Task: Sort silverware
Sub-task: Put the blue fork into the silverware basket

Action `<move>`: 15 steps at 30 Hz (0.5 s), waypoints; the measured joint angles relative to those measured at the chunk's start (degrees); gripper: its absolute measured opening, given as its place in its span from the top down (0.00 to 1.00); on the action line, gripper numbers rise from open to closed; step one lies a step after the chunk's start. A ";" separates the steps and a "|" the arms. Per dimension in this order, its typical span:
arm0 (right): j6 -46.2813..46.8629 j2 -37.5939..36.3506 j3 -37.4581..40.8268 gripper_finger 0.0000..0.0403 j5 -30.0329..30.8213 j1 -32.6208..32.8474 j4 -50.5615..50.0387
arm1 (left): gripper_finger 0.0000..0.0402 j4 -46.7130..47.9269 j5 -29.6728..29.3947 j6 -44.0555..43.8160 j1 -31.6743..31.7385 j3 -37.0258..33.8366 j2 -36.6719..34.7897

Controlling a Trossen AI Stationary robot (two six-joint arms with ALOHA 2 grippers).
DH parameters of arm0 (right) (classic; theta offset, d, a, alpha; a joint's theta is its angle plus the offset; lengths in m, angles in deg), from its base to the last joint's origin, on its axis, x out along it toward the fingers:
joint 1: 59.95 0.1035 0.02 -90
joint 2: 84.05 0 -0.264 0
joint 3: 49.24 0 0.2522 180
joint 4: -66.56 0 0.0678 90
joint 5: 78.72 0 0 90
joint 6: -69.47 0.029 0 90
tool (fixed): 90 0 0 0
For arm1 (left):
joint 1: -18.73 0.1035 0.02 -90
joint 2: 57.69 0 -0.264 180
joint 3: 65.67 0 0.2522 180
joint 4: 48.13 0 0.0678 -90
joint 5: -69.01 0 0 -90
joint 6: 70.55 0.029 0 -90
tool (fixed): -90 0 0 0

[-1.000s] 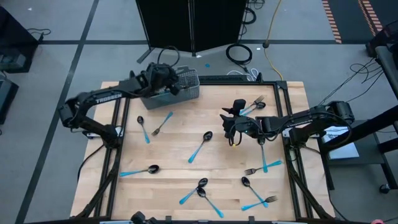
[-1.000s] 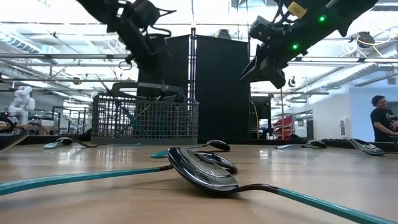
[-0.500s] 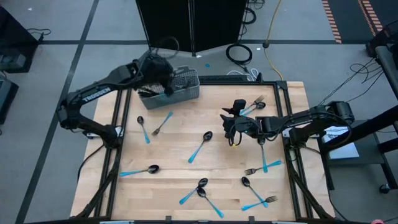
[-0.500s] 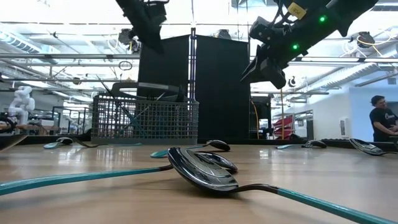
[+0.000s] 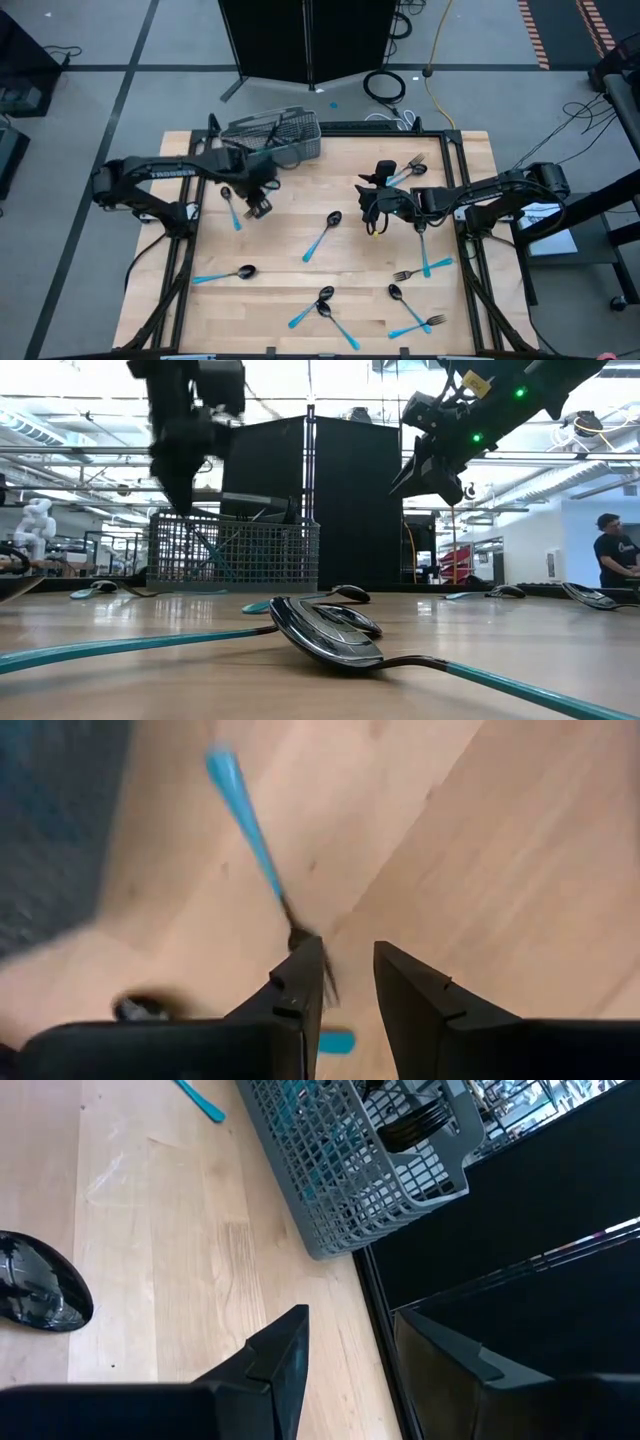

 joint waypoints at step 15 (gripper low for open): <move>-0.06 0.02 0.00 0.64 -0.02 -0.45 0.40 | 0.78 -16.24 -6.86 -6.14 1.62 -12.00 4.74</move>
